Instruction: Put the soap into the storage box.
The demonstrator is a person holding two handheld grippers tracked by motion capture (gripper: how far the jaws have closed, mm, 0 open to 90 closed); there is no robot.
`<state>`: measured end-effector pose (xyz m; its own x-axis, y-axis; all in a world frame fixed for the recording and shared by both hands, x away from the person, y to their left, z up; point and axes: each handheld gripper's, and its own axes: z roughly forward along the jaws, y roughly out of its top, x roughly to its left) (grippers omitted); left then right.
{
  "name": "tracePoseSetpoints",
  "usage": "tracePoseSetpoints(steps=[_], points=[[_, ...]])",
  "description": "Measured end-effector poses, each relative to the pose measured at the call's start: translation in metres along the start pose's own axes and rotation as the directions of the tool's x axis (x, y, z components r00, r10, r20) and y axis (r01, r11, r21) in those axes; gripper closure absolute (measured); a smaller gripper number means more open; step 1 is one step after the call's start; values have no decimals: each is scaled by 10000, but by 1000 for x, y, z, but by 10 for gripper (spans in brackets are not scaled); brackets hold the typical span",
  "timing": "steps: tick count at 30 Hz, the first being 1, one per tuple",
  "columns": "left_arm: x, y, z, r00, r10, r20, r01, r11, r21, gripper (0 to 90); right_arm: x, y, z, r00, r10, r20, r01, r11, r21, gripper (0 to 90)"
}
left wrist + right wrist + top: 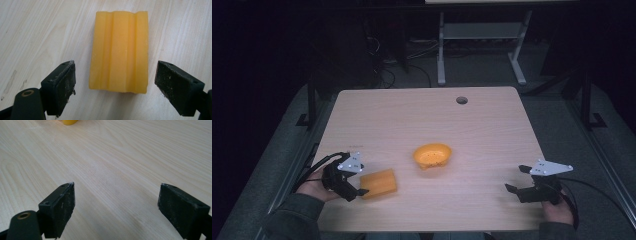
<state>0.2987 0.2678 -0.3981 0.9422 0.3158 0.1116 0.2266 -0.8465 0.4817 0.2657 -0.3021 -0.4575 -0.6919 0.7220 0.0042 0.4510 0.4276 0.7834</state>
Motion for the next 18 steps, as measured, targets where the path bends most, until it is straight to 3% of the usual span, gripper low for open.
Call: tracePoseSetpoints(steps=[18], points=[[7, 27, 22, 9969, 428, 655, -474, 9964, 705, 167, 0, 0, 0, 9999, -33, -117, 32, 10000, -63, 137]])
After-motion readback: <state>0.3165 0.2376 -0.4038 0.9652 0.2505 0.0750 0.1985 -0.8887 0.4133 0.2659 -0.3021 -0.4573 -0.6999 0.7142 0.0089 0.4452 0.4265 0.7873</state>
